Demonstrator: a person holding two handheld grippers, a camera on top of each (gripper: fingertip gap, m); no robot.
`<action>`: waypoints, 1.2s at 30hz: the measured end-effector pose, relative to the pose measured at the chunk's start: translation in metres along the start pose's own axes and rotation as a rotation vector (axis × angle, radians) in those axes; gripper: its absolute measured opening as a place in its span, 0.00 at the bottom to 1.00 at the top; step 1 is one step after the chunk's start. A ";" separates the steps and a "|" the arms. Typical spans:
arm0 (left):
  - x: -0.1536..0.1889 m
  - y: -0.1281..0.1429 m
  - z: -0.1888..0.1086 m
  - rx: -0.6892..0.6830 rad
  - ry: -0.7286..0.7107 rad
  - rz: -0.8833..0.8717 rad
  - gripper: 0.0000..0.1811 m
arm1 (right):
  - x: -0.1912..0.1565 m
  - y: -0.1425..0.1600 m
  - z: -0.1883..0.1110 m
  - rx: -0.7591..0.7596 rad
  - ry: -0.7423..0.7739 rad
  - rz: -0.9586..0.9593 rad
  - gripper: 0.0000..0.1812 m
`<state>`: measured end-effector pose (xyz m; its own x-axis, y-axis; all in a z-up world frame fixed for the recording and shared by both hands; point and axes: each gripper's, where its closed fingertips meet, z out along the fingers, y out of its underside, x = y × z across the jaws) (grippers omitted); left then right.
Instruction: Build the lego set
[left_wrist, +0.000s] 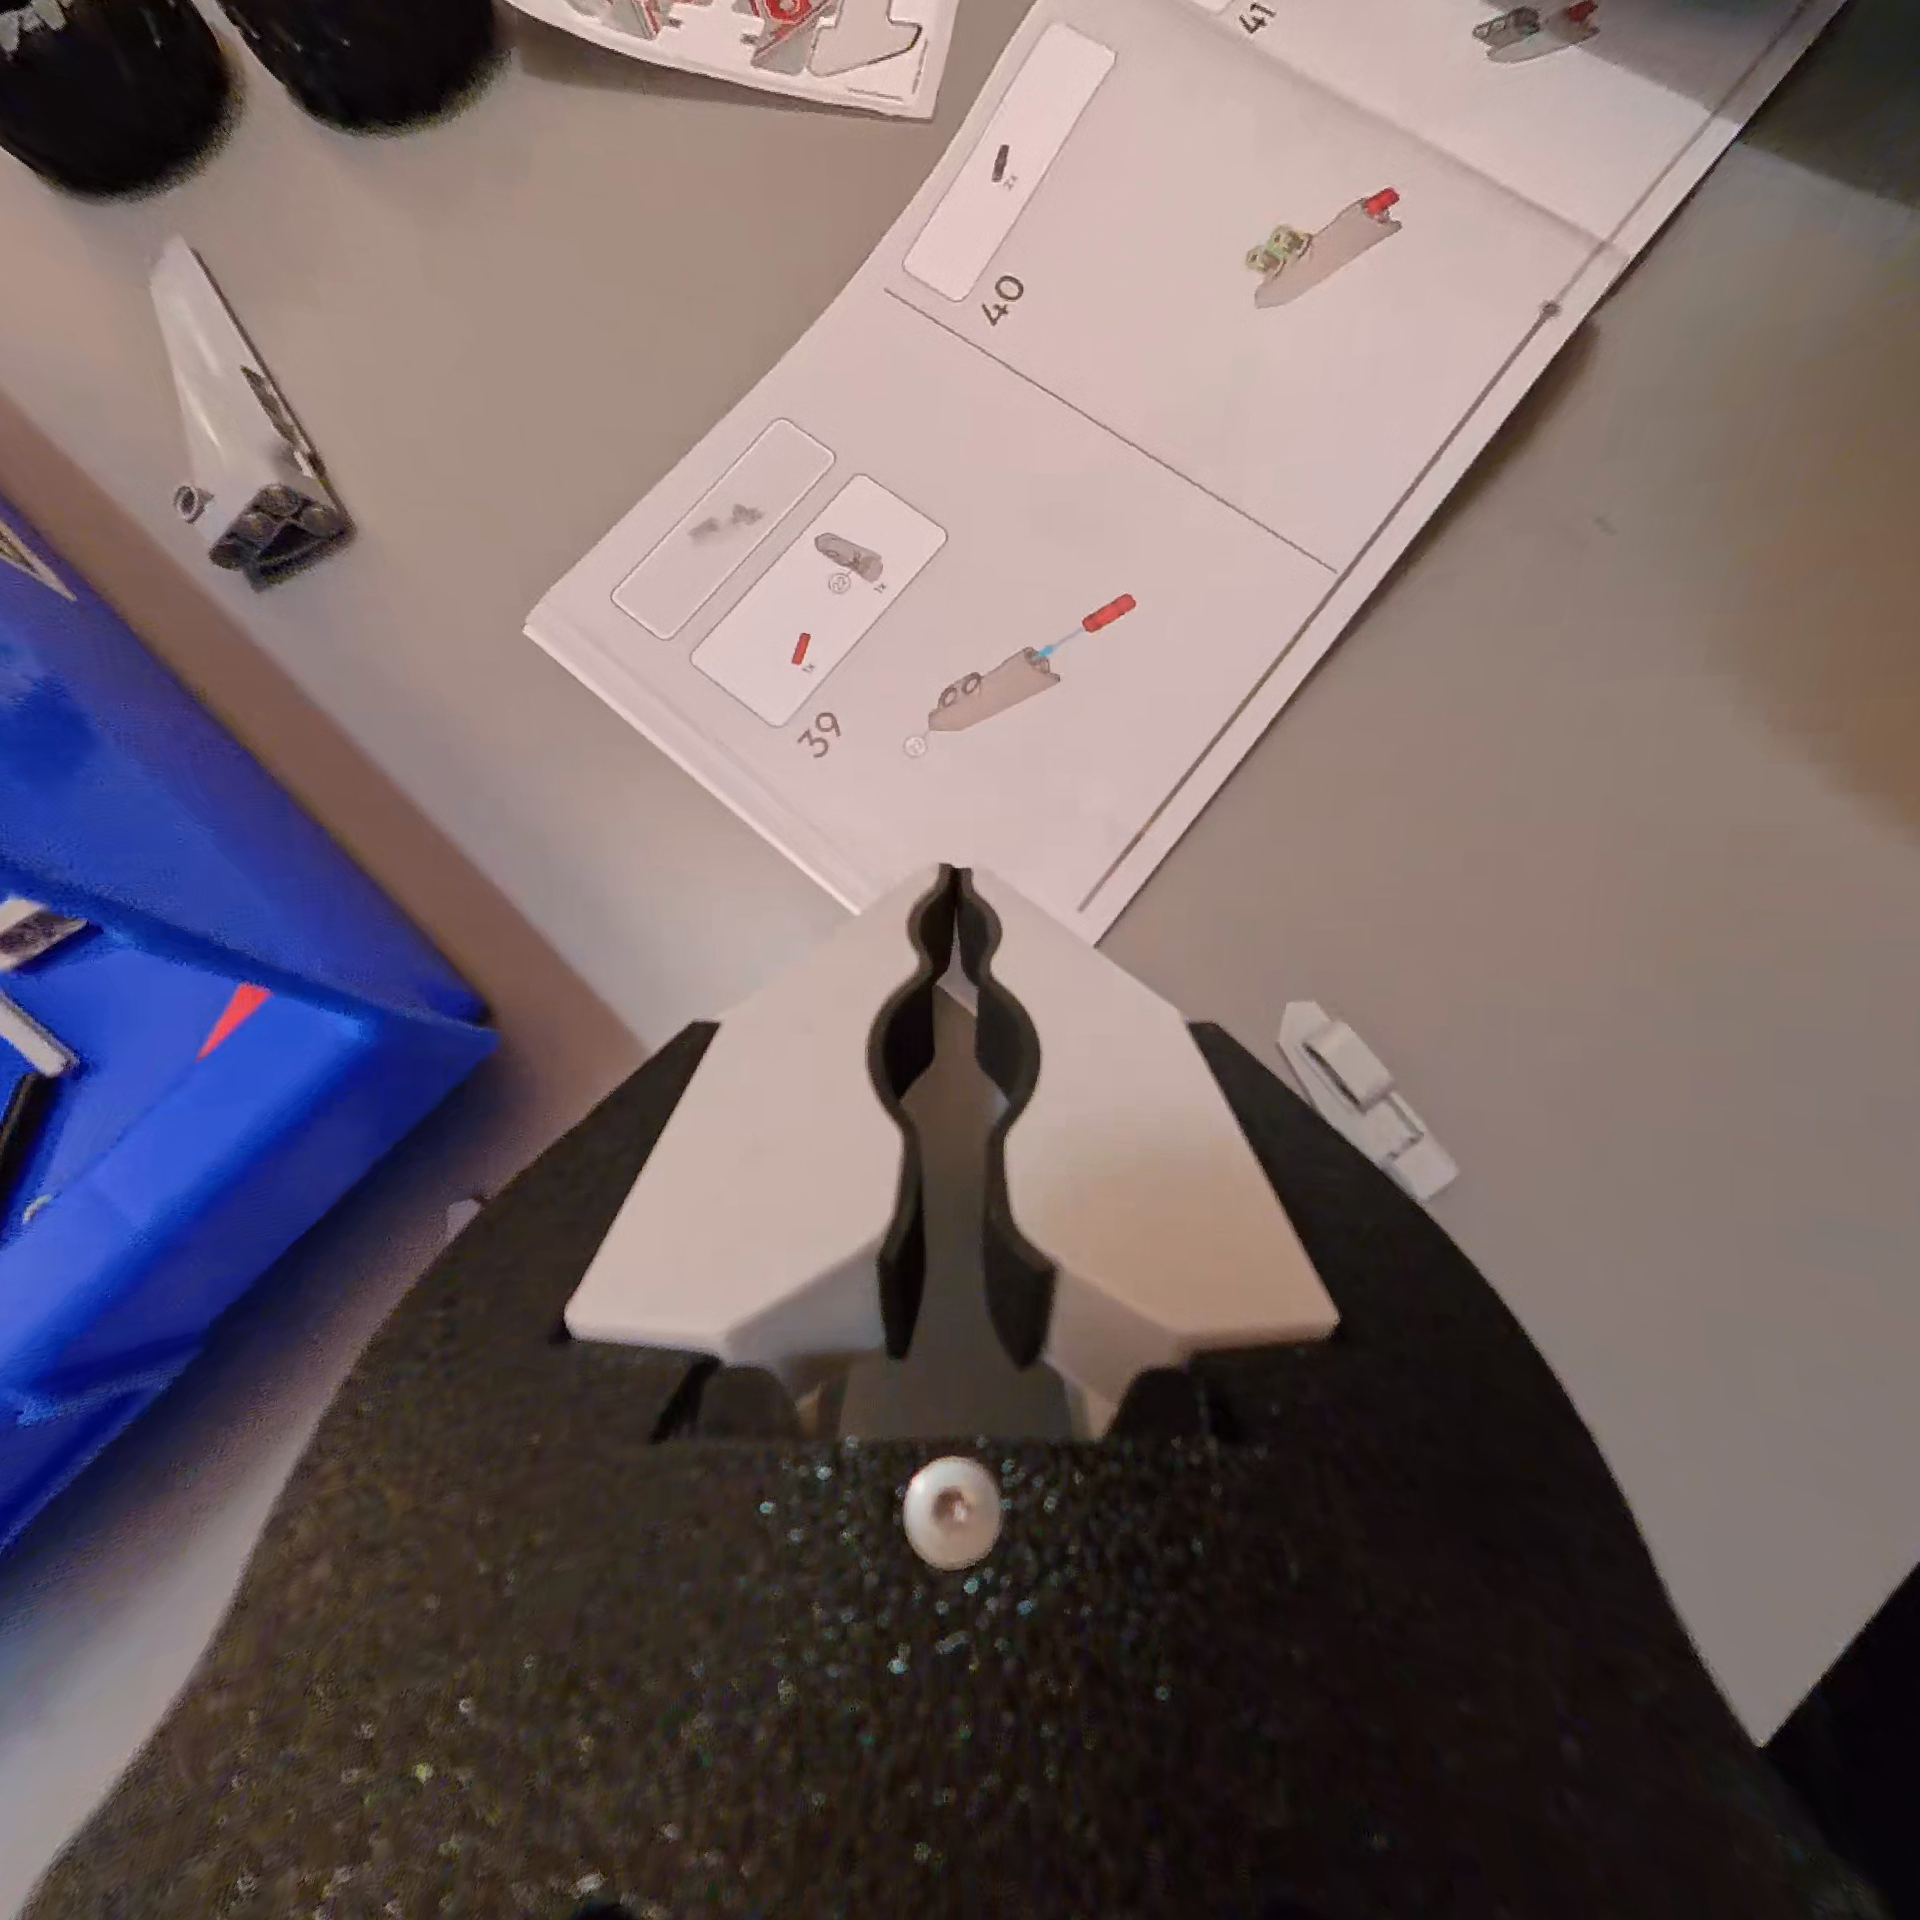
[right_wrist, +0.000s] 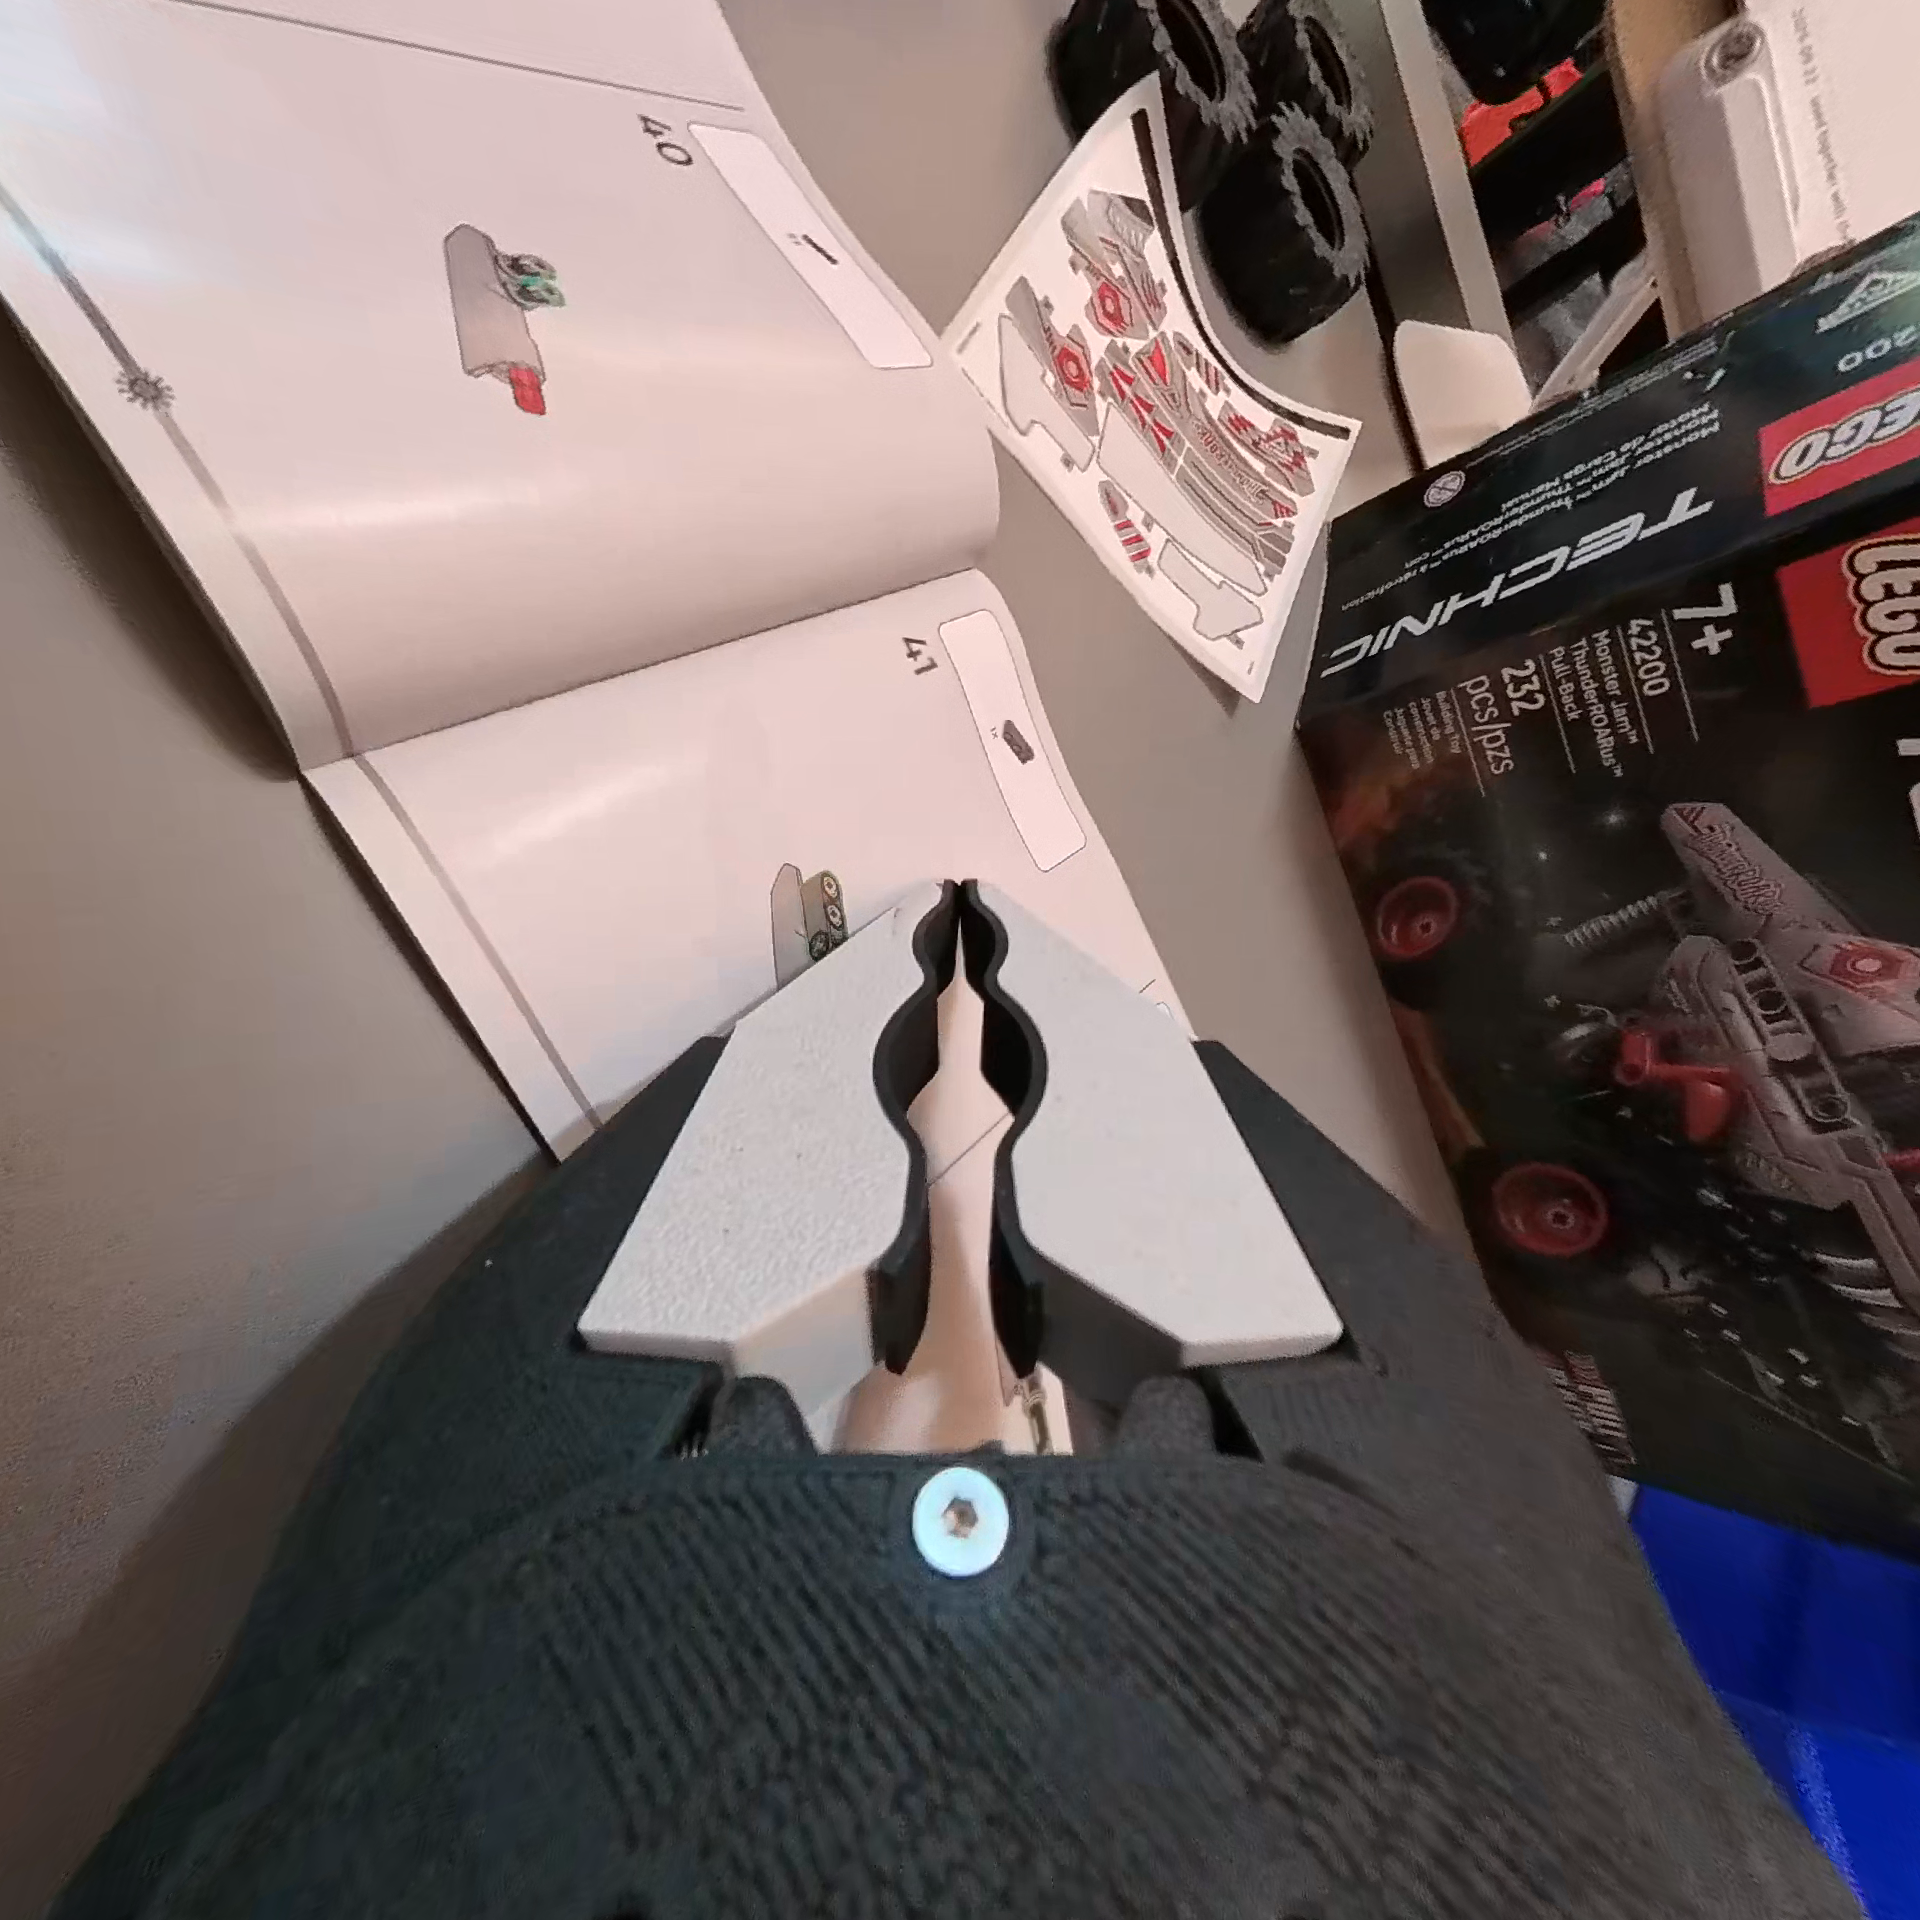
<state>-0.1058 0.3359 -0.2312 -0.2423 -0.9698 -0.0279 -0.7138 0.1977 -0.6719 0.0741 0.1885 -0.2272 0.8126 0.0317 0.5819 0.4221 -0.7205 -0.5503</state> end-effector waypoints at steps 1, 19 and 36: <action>0.000 0.000 0.000 -0.006 0.001 -0.005 0.00 | 0.001 0.000 0.001 0.006 0.000 0.014 0.00; -0.053 -0.004 -0.046 0.242 -0.273 -0.112 0.00 | 0.010 -0.053 -0.032 0.356 0.083 0.092 0.00; -0.052 0.015 -0.076 0.404 -0.195 -0.272 0.00 | -0.026 -0.070 -0.038 0.417 -0.011 -0.057 0.00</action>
<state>-0.1539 0.3997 -0.1840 0.0707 -0.9946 0.0762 -0.4145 -0.0988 -0.9047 0.0084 0.2113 -0.1810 0.7866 0.0720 0.6132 0.5911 -0.3748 -0.7142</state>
